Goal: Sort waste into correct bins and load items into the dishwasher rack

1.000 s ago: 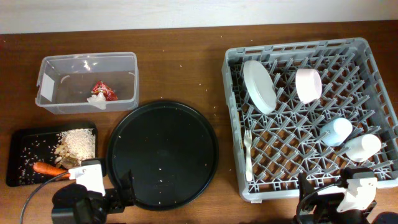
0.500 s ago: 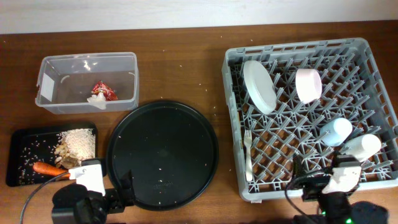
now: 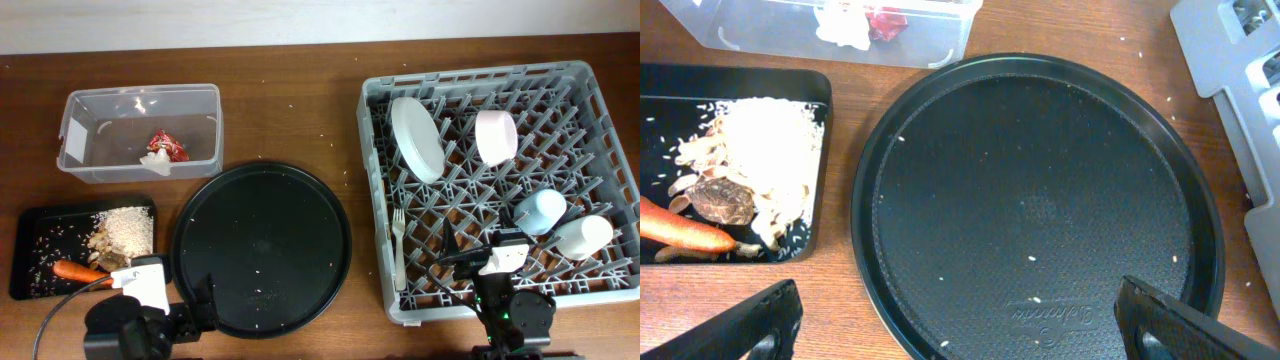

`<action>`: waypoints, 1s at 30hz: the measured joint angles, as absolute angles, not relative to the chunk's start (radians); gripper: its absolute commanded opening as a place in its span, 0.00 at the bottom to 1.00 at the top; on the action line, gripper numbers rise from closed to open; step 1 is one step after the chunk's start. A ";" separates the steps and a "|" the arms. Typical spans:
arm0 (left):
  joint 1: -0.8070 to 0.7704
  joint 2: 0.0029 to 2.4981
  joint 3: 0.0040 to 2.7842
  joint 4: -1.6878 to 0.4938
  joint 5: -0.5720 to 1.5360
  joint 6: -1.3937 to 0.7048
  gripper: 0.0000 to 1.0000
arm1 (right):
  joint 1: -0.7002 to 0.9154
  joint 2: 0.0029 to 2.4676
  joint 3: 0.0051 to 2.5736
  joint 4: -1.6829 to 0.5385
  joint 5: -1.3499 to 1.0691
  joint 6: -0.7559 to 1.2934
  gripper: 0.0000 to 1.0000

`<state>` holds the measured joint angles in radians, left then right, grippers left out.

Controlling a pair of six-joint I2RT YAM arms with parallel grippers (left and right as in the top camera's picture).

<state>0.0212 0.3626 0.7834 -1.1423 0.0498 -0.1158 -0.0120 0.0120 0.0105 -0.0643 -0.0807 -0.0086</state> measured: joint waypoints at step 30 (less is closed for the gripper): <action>-0.026 0.231 0.670 -0.958 0.030 -0.116 0.99 | -0.012 0.012 0.010 -0.066 -0.080 -0.009 0.98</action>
<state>-0.0261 0.2306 0.6697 -0.9577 0.0303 -0.1158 -0.0120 0.0120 0.0105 -0.0658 -0.0803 -0.0090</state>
